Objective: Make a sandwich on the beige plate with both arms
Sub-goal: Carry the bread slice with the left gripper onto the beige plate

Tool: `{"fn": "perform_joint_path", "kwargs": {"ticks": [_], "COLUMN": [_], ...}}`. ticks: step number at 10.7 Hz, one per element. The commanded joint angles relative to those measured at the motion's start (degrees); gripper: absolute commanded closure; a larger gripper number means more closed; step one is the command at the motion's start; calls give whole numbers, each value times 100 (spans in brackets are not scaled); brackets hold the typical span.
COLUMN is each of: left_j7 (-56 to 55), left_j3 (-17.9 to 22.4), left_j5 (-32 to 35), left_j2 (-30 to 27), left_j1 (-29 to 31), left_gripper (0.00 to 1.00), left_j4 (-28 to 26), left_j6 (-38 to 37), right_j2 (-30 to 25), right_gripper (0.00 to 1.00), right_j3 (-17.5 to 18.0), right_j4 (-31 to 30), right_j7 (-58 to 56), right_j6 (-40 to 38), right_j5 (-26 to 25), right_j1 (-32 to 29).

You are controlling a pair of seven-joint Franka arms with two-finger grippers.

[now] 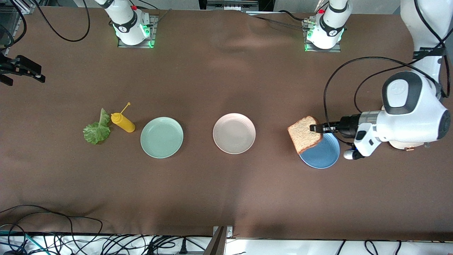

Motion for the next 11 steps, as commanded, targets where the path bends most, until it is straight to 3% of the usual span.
{"fn": "perform_joint_path", "kwargs": {"ticks": [1, 6, 11], "left_j7": [-179, -733, -733], "left_j3": [72, 63, 54], "left_j5": [-195, -432, -1125], "left_j2": [159, 720, 967], "left_j1": [-498, -1212, -1642], "left_gripper": [100, 100, 100], "left_j4": [36, 36, 115], "left_j6": [373, 1726, 1860], "right_j2": [36, 45, 45], "right_gripper": [0, 0, 0], "right_j3": [-9, -9, -9], "right_j4": [117, 117, 126], "right_j7": [43, 35, 34], "right_j6": [-68, -77, -68], "right_j5": [72, 72, 72], "right_j1": [8, 8, 8]}}
